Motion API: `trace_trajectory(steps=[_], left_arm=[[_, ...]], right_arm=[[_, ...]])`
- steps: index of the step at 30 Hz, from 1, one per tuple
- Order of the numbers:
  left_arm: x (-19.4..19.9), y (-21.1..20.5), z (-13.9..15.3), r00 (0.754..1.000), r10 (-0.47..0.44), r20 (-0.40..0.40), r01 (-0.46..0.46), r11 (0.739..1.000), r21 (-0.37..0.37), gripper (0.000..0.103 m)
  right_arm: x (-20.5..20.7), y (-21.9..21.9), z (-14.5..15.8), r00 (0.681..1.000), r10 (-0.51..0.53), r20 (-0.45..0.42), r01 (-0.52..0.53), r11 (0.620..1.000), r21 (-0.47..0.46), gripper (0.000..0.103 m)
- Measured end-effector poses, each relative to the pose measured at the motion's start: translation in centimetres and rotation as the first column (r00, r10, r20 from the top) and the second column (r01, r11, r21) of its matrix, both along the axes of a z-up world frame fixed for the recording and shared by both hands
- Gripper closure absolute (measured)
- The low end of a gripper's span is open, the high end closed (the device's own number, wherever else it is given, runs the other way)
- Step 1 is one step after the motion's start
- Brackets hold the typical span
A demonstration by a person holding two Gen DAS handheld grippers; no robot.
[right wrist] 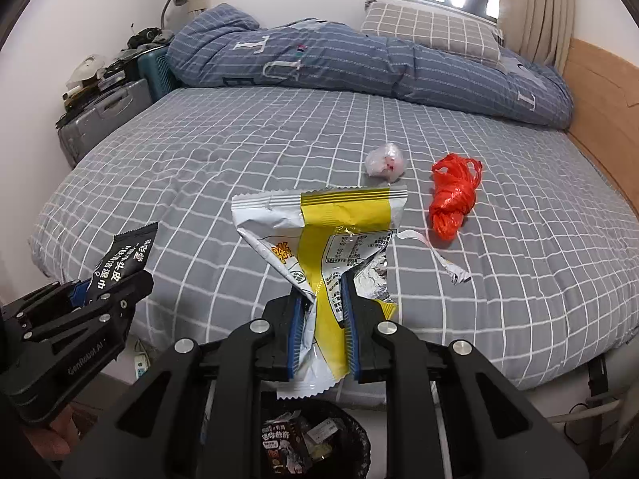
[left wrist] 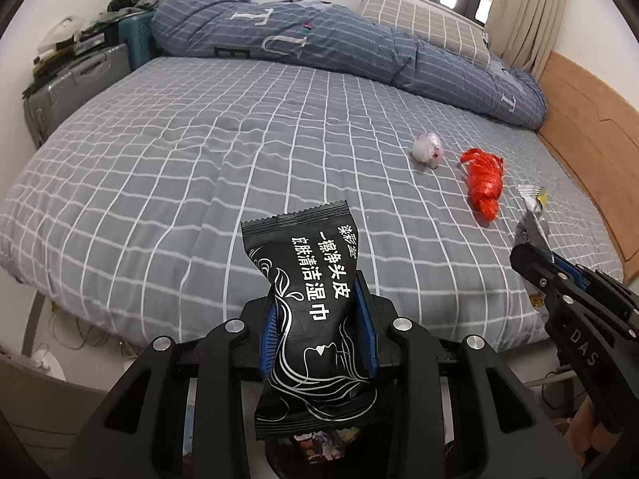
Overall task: Collect trash
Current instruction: 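Carry the black packet and yellow wrapper with both tools over the bin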
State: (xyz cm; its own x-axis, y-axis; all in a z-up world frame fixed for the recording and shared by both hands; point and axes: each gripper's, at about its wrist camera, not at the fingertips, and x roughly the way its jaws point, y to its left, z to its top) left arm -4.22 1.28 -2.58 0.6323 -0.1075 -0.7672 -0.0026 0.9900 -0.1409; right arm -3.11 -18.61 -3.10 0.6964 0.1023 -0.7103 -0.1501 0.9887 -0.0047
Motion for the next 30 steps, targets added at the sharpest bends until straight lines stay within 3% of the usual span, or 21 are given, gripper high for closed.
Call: trace_trajectory(steps=[21, 30], left_arm=[[-7.2, -1.4, -0.7, 0.998, -0.036, -0.044, 0.038, 0.999, 0.030, 0.071], [-9.4, -1.5, -2.6, 0.995, -0.057, -0.084, 0.058, 0.998, 0.009, 0.071]], right_arm=[[-8.6, -1.2, -1.1, 0.999, -0.008, -0.052, 0.008, 1.000, 0.000, 0.086], [-10.6, -3.0, -4.3, 0.989, -0.050, -0.141, 0.049, 0.999, -0.012, 0.086]])
